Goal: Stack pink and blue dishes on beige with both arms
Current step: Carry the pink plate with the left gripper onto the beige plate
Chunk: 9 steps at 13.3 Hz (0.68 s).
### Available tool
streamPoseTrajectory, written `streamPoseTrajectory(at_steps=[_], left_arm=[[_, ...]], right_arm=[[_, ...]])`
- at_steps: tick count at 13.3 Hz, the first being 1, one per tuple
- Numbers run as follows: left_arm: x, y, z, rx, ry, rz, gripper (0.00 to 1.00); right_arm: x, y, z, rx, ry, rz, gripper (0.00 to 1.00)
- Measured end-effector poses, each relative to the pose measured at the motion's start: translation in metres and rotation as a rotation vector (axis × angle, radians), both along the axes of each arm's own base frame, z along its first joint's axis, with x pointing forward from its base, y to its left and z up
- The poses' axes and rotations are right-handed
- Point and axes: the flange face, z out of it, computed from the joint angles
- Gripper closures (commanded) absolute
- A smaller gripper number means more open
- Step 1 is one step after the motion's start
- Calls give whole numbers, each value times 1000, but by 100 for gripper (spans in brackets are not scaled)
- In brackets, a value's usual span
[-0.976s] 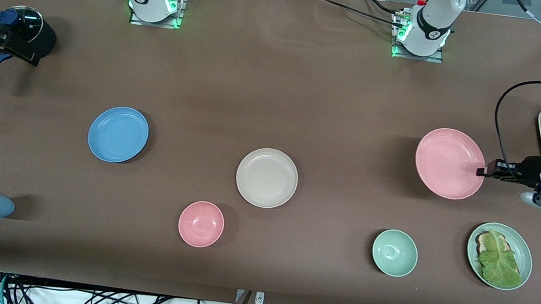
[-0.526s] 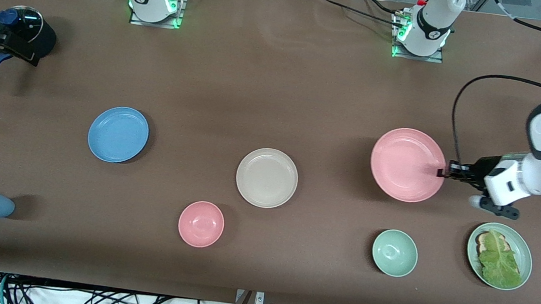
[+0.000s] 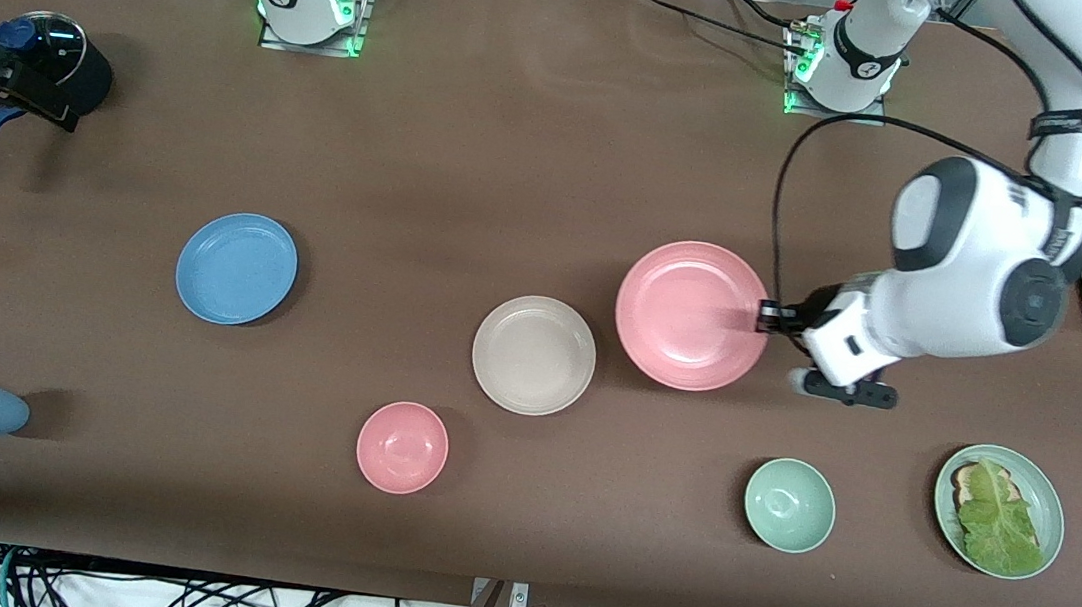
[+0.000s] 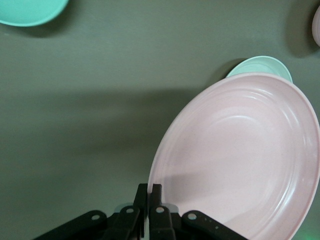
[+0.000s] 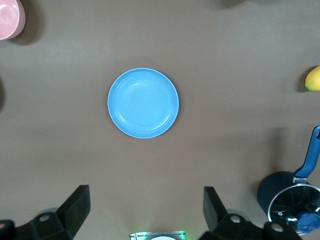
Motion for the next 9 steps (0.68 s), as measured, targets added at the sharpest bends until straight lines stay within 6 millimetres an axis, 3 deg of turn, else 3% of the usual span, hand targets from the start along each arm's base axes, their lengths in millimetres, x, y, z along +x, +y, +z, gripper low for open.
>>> streamPoseTrajectory(at_steps=[5, 9], left_arm=[[-10, -86, -45, 44, -53, 83, 100], [-20, -131, -88, 71, -82, 131, 100]], right_arm=[[0, 0, 0, 0, 1, 0, 0], [0, 0, 0, 0, 1, 0, 0]])
